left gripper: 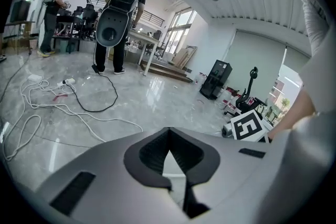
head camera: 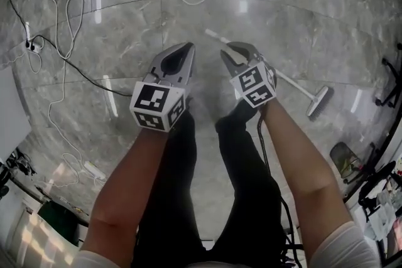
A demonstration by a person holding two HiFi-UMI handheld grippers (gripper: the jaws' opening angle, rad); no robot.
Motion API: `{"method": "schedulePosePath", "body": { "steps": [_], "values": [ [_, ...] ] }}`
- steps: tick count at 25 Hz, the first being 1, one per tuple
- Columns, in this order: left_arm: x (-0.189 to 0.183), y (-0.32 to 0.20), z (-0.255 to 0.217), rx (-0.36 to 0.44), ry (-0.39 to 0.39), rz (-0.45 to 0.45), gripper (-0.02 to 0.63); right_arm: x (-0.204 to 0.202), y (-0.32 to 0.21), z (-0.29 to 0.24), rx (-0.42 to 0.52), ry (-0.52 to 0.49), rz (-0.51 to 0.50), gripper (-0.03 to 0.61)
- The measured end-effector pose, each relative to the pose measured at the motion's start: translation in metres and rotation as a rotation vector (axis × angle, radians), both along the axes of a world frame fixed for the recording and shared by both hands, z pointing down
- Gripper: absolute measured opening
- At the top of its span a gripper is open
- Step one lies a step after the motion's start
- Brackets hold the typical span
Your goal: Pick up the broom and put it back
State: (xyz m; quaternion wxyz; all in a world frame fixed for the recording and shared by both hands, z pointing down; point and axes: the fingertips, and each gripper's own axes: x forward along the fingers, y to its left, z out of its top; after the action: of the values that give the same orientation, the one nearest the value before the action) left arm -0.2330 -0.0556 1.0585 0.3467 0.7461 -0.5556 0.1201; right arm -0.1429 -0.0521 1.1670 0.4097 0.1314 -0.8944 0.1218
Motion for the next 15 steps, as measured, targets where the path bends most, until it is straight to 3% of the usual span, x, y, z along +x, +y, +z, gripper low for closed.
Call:
{"method": "schedulePosePath", "body": {
  "steps": [3,6,15],
  "values": [
    [-0.002,-0.008,-0.045,0.023,-0.011,-0.001,0.005,-0.001,-0.006,-0.053,0.010,-0.033,0.039,0.077],
    [0.001,-0.026,-0.116,0.075,-0.024,0.004,0.005,-0.002,-0.025,-0.138,0.037,-0.083,0.098,0.064],
    [0.008,-0.051,-0.418,0.192,-0.013,-0.030,0.005,0.005,-0.051,-0.484,0.098,-0.266,0.235,0.017]
  ]
}}
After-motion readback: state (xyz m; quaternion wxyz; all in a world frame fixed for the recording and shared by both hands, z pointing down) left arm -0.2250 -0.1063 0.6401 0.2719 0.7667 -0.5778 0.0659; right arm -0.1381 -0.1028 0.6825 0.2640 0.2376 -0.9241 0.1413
